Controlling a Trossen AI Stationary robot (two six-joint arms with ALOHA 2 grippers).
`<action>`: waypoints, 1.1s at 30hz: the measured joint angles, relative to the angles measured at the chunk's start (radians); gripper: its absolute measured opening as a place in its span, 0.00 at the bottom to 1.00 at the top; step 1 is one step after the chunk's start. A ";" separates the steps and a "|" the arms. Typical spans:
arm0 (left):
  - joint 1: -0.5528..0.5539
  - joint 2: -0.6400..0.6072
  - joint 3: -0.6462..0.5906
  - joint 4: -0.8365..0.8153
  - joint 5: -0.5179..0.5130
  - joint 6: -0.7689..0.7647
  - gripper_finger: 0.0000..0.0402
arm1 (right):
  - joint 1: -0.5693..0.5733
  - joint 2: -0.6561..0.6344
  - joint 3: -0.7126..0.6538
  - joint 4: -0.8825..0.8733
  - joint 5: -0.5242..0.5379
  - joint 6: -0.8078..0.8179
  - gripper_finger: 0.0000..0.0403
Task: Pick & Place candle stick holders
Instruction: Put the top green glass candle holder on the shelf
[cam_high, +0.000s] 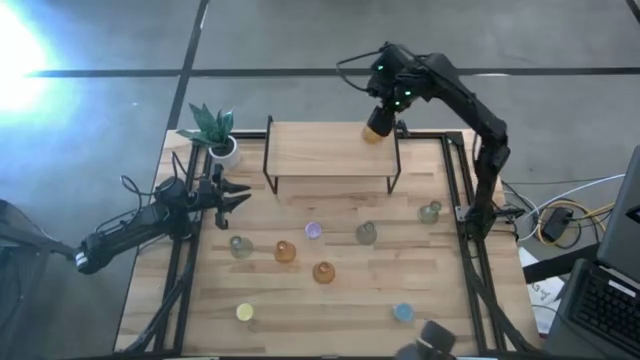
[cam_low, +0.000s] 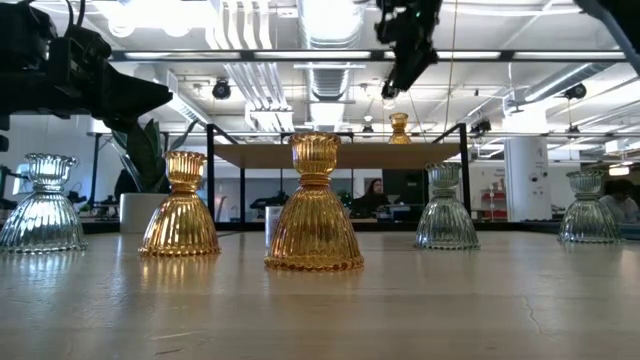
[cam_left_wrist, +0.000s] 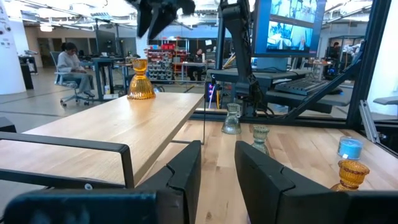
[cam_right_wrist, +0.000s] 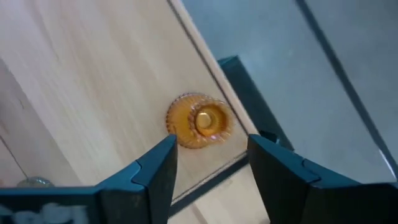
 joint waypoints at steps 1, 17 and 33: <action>0.000 0.000 0.000 0.000 0.000 0.000 0.26 | 0.000 -0.018 0.005 -0.001 0.001 0.011 0.46; 0.000 0.000 0.000 0.000 0.000 0.000 0.26 | 0.246 -0.344 -0.052 -0.058 -0.019 0.300 0.36; 0.000 0.000 0.000 0.000 0.000 0.000 0.26 | 0.571 -0.649 -0.568 -0.058 0.006 0.789 0.28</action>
